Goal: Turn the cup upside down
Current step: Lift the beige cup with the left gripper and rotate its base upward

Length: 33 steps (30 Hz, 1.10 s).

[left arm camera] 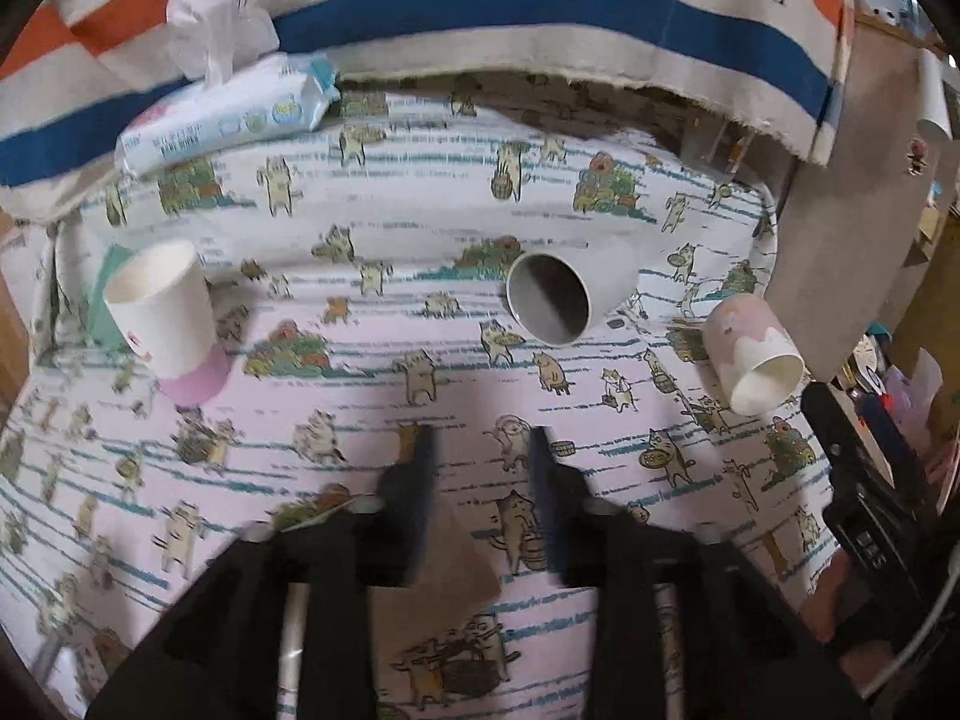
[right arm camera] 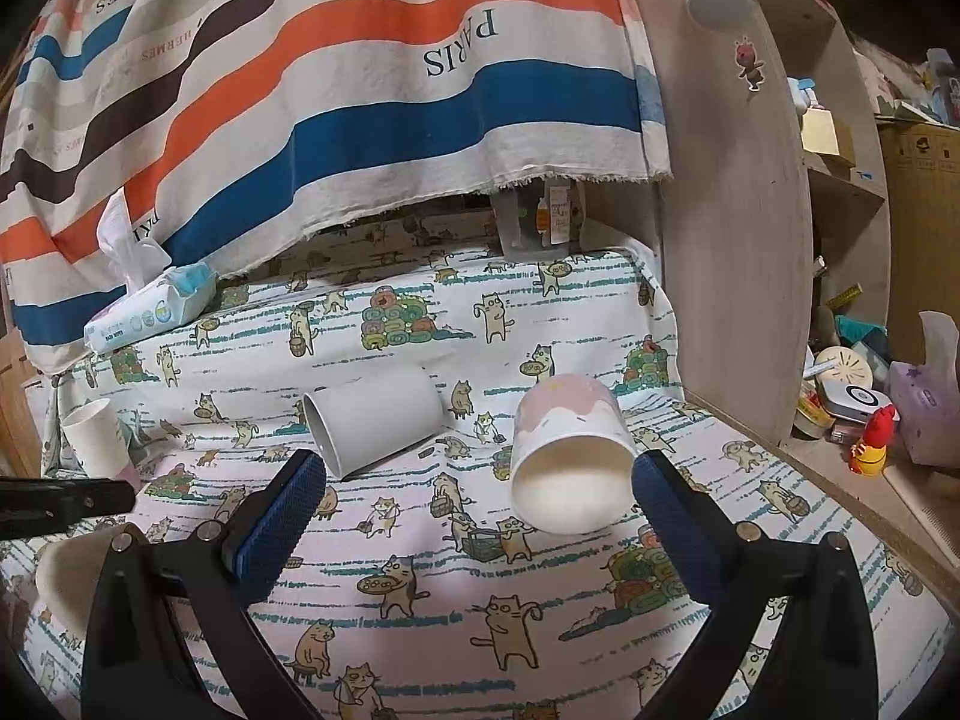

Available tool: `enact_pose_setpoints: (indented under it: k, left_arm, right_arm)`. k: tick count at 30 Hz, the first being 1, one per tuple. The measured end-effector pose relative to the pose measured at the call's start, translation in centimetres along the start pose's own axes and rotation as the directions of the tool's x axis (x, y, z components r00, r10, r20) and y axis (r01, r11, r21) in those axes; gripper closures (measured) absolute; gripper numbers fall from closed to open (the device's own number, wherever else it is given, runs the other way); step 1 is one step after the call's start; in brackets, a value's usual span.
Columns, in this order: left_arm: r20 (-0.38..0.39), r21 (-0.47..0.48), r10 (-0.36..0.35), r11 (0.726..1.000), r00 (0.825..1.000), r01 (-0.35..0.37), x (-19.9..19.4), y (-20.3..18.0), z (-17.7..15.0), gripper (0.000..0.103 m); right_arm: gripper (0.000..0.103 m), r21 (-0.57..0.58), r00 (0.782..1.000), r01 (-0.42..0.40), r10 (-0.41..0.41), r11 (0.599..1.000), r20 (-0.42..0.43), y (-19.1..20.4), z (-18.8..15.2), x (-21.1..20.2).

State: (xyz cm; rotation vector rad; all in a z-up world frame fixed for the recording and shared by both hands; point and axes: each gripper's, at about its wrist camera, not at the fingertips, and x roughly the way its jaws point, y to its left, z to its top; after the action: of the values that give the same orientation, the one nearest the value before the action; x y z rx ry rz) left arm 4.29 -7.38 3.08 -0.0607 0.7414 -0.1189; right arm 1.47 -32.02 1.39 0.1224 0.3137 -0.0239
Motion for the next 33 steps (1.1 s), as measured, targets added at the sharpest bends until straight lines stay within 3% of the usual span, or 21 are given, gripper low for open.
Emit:
enact_pose_setpoints:
  k: [1, 2, 5, 12, 15, 30, 33]
  left_arm:
    - [0.015, 0.025, 0.010, 1.000, 1.000, -0.010, -0.5, 0.0, 0.1, 0.029]
    - [0.041, 0.049, 0.019, 0.999, 0.999, -0.021, -1.0, 0.1, 0.1, 0.021]
    - [0.078, 0.111, 0.076, 0.990, 0.994, -0.084, -2.1, 0.4, -0.1, 0.015]
    - [-0.014, 0.191, 0.010, 0.982, 1.000, -0.007, -2.0, 2.0, -1.5, 0.014]
    - [-0.043, 0.195, 0.017, 0.981, 0.999, -0.008, -1.3, 2.7, -2.3, 0.014]
    - [-0.169, 0.030, -0.070, 0.997, 0.983, 0.076, 2.8, 6.6, -4.2, 0.011]
    - [-0.160, -0.001, -0.061, 0.998, 0.985, 0.062, 3.8, 6.7, -4.6, 0.011]
  right_arm:
    - [0.000, 0.001, 1.000, 0.000, 0.000, 1.000, 0.002, 0.0, 0.0, 0.0]
    - [0.000, 0.001, 1.000, 0.000, 0.000, 1.000, 0.001, 0.0, 0.0, 0.0]
    - [0.000, 0.001, 1.000, 0.000, 0.000, 1.000, -0.001, 0.1, 0.0, 0.1]
    - [0.000, -0.004, 1.000, 0.001, -0.001, 1.000, -0.011, 0.1, -0.2, 0.4]
    - [0.000, -0.004, 1.000, 0.001, -0.001, 1.000, -0.016, 0.1, -0.3, 0.5]
    - [0.000, -0.014, 0.999, -0.002, 0.002, 1.000, -0.032, 0.4, -0.4, 0.6]
    - [0.000, -0.014, 0.999, -0.002, 0.001, 1.000, -0.034, 0.4, -0.5, 0.6]
